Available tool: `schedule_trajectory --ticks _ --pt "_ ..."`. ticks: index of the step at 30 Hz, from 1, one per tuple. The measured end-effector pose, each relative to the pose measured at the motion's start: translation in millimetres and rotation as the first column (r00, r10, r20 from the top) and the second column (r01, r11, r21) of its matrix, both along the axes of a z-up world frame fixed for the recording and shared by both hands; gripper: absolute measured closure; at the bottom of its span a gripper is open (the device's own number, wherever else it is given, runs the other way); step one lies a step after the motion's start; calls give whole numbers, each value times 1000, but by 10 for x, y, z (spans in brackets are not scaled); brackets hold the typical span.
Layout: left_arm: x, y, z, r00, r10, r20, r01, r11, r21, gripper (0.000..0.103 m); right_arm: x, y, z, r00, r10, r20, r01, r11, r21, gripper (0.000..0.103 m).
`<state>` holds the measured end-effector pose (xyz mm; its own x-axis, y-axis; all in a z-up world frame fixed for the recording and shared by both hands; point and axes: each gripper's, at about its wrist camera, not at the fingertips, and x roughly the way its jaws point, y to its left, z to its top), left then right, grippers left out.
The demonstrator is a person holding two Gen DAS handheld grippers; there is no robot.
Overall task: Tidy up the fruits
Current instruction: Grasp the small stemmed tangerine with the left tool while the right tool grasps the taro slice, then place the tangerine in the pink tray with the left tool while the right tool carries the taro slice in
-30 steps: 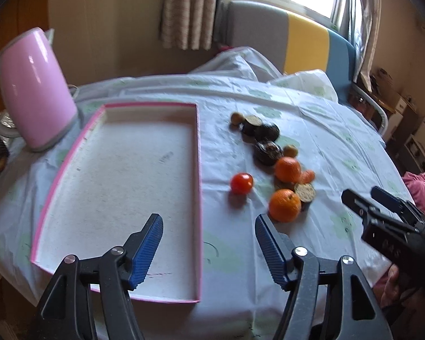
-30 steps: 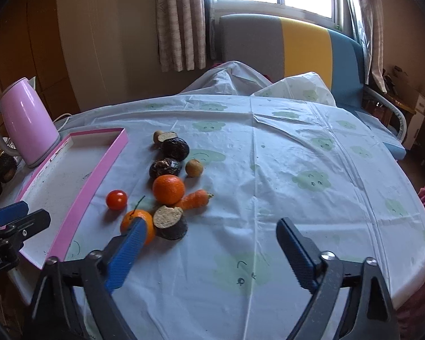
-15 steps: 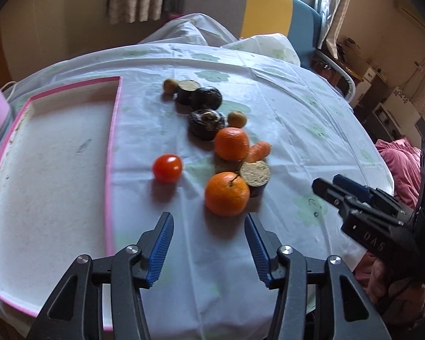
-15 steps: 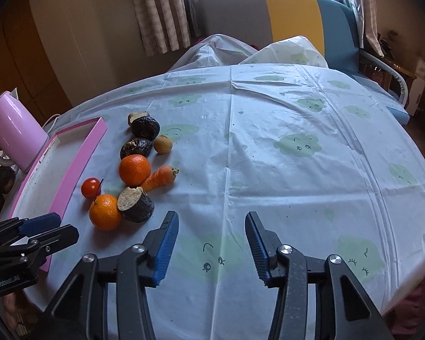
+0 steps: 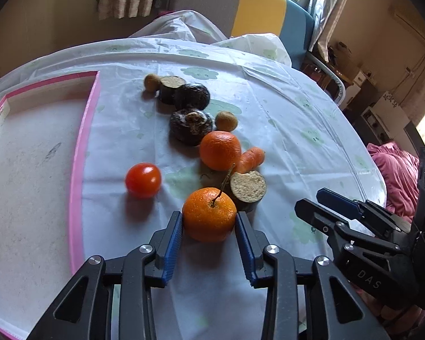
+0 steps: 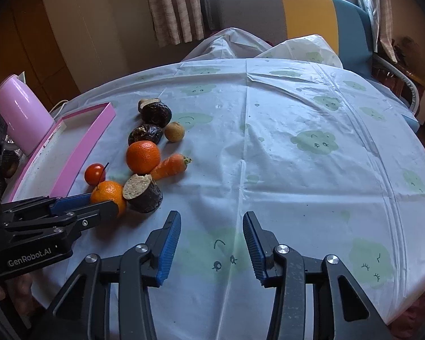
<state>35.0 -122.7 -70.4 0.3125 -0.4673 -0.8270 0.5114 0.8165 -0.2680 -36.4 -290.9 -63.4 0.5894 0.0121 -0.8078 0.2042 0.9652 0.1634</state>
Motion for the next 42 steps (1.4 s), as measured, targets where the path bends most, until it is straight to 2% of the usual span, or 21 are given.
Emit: schedule_trajectory --ticks 4,7,10,12,14,16,19,23,26,31,34,42 --pt "-38 191 112 999 41 29 -40 999 -20 65 83 148 -6 998 54 16 -54 998 37 57" --pt "-34 384 256 994 87 63 -84 995 -48 65 176 317 -6 994 104 27 -105 994 33 57" --pt "13 610 385 983 154 103 -148 987 -65 65 288 466 -15 990 138 30 -139 990 25 56" --pt "72 754 407 970 206 129 -202 978 -46 65 361 544 -46 989 148 18 -148 989 5 56" --pt "156 907 373 951 273 142 -274 962 -11 65 435 588 -106 990 144 -6 -144 989 -9 57" --pt "260 1094 315 930 338 142 -343 939 13 65 496 588 -162 991 135 -26 -135 991 -18 65" --pt "353 1328 228 894 421 157 -433 900 49 65 523 602 -167 991 133 -32 -134 990 -36 67" --pt "418 1564 143 858 488 161 -504 860 77 64 537 601 -181 990 133 -47 -135 990 -38 67" --pt "384 1687 118 840 523 146 -536 841 75 64 545 617 -178 990 133 -55 -136 990 -50 66" --pt "292 1741 152 827 545 140 -556 829 55 62 541 657 -179 989 138 -55 -142 987 -77 67" --pt "239 1779 157 825 555 106 -561 827 36 62 510 685 -172 989 143 -49 -147 984 -102 68" --pt "64 1746 273 835 533 139 -540 841 20 61 351 675 -91 989 140 -47 -144 985 -96 68"
